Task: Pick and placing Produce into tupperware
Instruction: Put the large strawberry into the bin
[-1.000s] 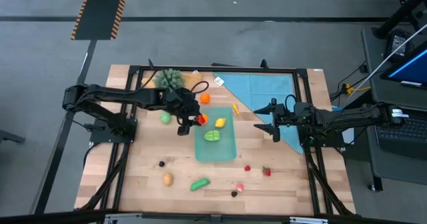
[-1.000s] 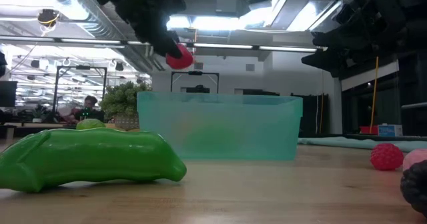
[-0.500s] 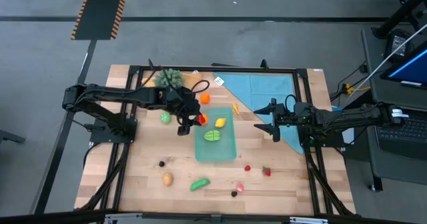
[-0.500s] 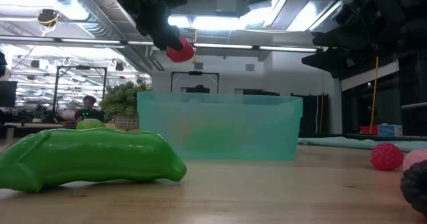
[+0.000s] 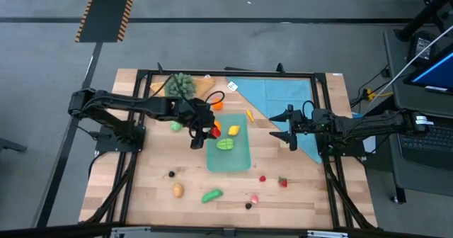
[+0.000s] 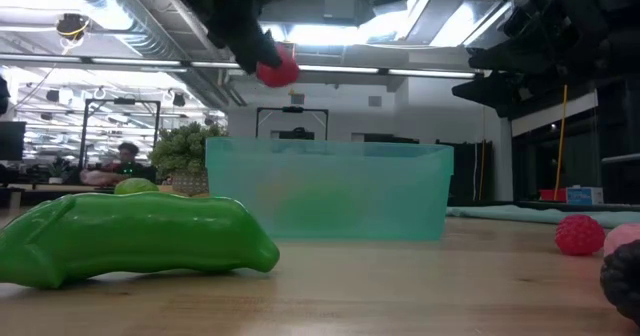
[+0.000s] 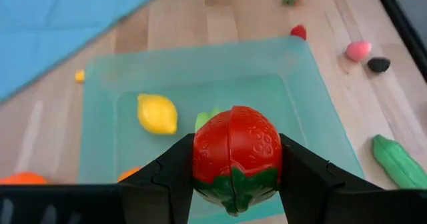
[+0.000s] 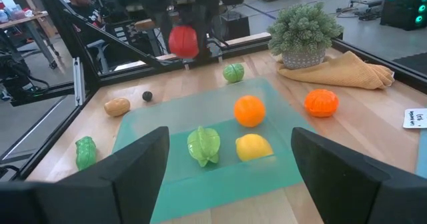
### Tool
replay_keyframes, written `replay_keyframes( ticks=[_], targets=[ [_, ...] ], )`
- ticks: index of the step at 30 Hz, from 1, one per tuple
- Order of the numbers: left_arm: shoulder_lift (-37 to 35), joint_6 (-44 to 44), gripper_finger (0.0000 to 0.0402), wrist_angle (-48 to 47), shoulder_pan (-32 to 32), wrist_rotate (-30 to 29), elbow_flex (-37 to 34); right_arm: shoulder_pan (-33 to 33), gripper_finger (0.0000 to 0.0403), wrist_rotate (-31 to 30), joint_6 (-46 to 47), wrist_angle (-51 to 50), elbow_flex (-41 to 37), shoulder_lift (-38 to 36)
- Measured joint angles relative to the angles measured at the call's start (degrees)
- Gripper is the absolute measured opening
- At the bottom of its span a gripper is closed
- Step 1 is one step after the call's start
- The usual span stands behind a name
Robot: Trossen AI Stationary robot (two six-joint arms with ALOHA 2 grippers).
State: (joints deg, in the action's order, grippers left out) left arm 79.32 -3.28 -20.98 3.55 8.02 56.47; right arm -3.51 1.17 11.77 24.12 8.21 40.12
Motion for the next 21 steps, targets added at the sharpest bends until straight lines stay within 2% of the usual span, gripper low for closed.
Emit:
replay_keyframes(
  ticks=[4,10,16,21],
  targets=[
    [4.09,0.10,0.0165,-0.08,0.00,0.20,-0.06,0.00,0.0316,0.00,0.10,-0.15,0.01,-0.01],
    [9.92,-0.05,0.0165,4.61,-0.04,4.13,-0.04,0.00,0.0316,0.00,0.15,-1.81,0.04,-0.02],
    [14.83,-0.07,0.0165,7.46,-1.01,5.01,-0.04,0.00,0.0316,-0.01,0.09,-2.16,0.04,-0.02],
    [17.89,0.05,0.0165,10.55,-1.94,9.48,-0.04,0.00,0.0316,-0.01,0.04,-2.19,0.04,-0.02]
  ],
)
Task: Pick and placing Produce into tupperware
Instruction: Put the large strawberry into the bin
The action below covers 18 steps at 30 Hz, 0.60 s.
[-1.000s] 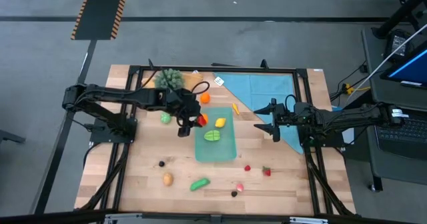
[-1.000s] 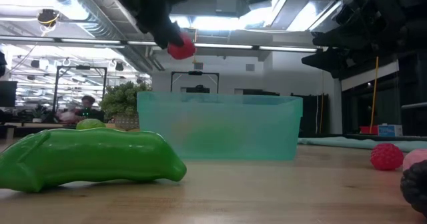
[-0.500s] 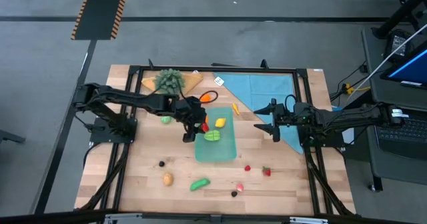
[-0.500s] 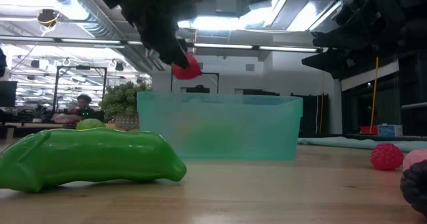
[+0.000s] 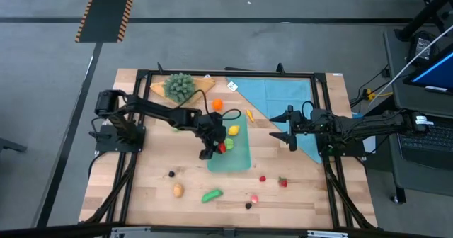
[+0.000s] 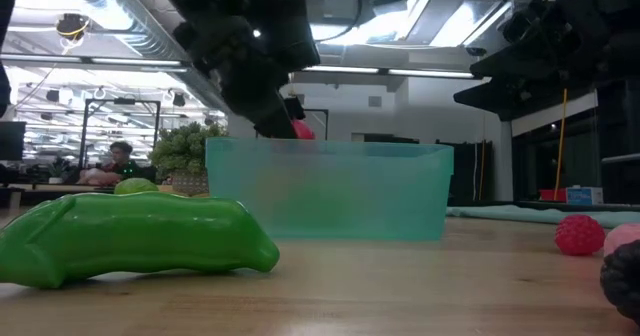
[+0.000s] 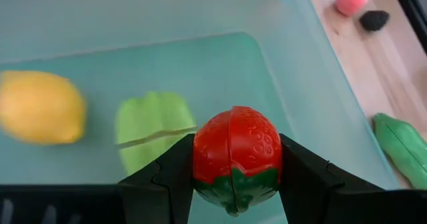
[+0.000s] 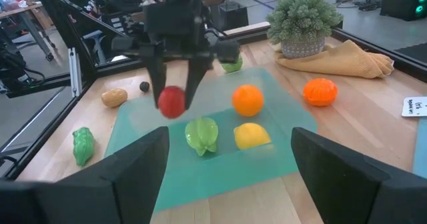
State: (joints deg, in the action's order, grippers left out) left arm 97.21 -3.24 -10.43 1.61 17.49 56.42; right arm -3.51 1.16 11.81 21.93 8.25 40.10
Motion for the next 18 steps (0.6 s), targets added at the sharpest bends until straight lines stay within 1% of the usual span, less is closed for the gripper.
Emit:
replay_keyframes(
  ticks=[5,14,18],
  targets=[
    [2.10,0.01,0.0165,0.83,-0.32,0.27,0.51,0.00,0.0316,-0.01,0.00,0.00,0.00,0.00],
    [9.85,-1.80,0.0165,-0.03,-0.33,0.22,6.42,0.00,0.0316,0.00,-0.02,0.00,0.00,0.00],
    [11.00,-1.84,0.0165,-0.12,-0.31,0.19,6.82,0.00,0.0316,-0.01,-0.02,-0.25,0.00,0.02]
  ],
)
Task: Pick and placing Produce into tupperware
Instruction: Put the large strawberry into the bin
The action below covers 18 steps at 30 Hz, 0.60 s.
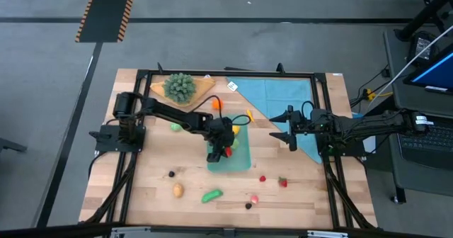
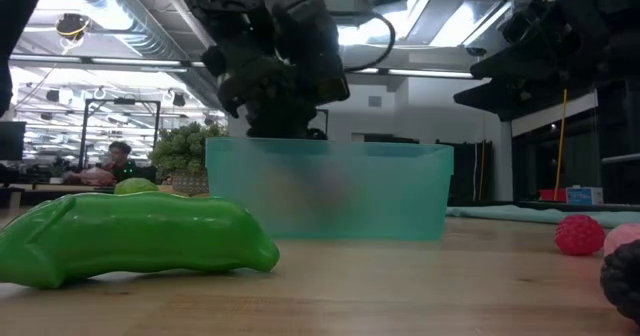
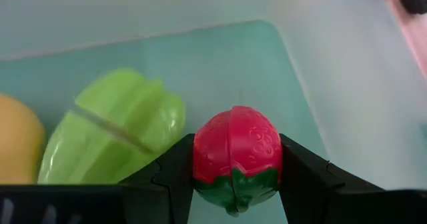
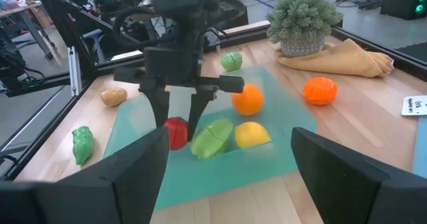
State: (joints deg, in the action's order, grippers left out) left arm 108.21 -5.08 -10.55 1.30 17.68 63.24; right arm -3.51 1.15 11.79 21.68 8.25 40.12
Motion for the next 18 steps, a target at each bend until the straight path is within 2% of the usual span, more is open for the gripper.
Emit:
replay_keyframes(
  ticks=[4,12,18],
  targets=[
    [0.02,0.00,0.0170,-0.38,0.00,-0.01,0.02,0.00,0.0316,0.00,-0.08,-0.29,0.00,-0.02],
    [-0.17,0.02,0.0216,-0.54,0.00,-0.21,0.02,0.00,0.0316,0.00,-0.04,-0.36,0.00,-0.02],
    [-1.29,0.04,0.0226,-1.48,0.04,-0.27,0.07,0.00,0.0316,0.00,-0.04,-0.38,0.00,-0.02]
  ],
)
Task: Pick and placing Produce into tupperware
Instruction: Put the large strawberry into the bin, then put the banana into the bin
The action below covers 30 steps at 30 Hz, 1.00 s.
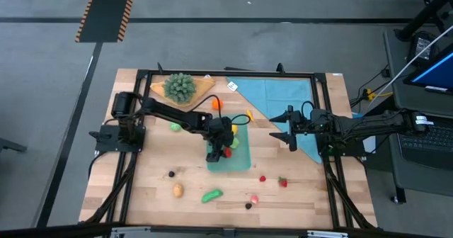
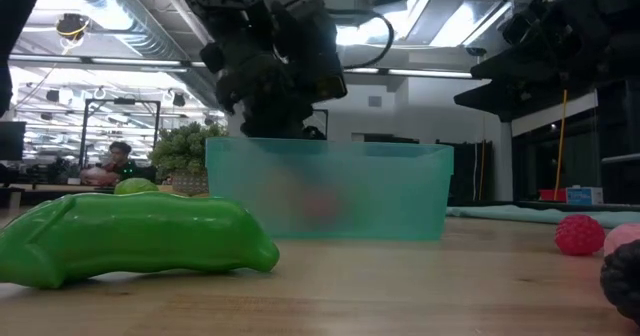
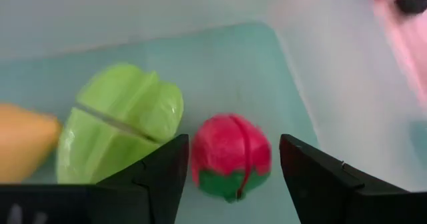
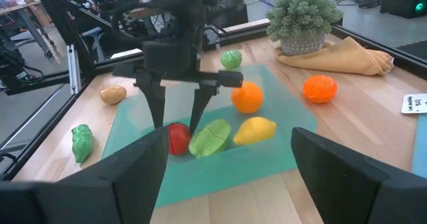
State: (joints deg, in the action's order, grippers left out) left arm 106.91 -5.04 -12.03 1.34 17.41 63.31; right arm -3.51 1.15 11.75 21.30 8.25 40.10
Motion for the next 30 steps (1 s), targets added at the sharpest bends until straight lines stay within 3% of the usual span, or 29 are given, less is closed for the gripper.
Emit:
replay_keyframes(
  ticks=[9,14,24,30],
  targets=[
    [-7.54,-0.70,0.0220,-5.78,0.38,-1.00,0.00,0.00,0.0316,0.02,0.09,-0.42,-0.02,0.00],
    [-14.32,-1.55,0.0220,-7.98,-0.26,-7.99,-0.74,0.00,0.0316,0.02,0.76,-0.57,-0.02,0.02],
    [-31.45,4.93,0.0220,-0.18,-4.97,-13.70,-15.92,0.00,0.0316,0.01,5.44,-7.48,-0.07,1.58],
    [-39.96,6.32,0.0220,5.47,-9.23,-19.63,-23.82,0.00,0.0316,-1.16,6.03,-5.07,-0.07,4.20]
  ],
)
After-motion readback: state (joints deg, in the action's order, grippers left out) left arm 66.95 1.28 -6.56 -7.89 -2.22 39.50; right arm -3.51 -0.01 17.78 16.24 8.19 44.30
